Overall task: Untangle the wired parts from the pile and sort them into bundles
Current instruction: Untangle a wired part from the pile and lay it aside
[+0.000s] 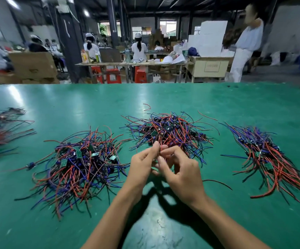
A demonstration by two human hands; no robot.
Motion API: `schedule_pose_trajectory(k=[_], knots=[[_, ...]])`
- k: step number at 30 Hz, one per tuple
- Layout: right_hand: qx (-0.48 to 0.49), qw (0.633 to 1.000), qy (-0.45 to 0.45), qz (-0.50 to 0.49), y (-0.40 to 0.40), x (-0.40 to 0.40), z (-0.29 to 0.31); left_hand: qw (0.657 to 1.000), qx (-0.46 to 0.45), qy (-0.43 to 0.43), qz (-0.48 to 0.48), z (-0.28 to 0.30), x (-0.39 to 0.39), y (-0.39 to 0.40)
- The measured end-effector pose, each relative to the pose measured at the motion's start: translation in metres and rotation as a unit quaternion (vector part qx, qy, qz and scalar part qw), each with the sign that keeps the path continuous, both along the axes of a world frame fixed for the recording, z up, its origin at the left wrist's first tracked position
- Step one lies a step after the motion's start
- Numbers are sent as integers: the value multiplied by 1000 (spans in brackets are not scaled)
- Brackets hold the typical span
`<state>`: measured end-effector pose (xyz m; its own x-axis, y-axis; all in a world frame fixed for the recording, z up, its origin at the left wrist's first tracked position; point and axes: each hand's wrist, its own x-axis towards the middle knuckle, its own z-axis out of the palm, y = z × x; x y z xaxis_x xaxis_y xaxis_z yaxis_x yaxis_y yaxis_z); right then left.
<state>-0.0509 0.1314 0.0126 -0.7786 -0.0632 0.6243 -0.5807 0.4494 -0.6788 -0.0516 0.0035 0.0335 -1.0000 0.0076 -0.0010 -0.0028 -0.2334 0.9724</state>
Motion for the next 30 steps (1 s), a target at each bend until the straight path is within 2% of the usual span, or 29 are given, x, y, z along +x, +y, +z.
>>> schedule_pose_trajectory(k=[2,4,7,11,14,18,20,24,26,29,30], knots=[[63,998,9,17,2,-2,-2,1000,-7,14,5,-1,0,-4],[73,997,-4,35,6,-5,-3,998,-46,43,19,-1,-2,-8],[-27,997,-60,50,11,-5,-1,996,-64,64,26,2,-2,-9],[-123,985,-119,-8,17,-15,8,993,-109,51,-9,3,1,-7],[-205,952,-214,75,21,-19,16,990,-119,51,-50,1,3,-6],[-261,907,-312,110,24,-17,16,983,-148,84,-73,0,4,-7],[-299,872,-356,152,25,-18,16,988,-119,64,-77,1,4,-5],[-389,829,-342,213,24,-18,21,991,-11,-32,-128,5,-1,-2],[-413,804,-359,232,27,-18,24,994,-5,-6,-105,2,-1,-4],[-472,744,-410,236,33,-20,27,997,-53,37,-53,-4,0,-6],[-480,740,-415,221,34,-21,27,996,-72,48,-28,-5,0,-7]])
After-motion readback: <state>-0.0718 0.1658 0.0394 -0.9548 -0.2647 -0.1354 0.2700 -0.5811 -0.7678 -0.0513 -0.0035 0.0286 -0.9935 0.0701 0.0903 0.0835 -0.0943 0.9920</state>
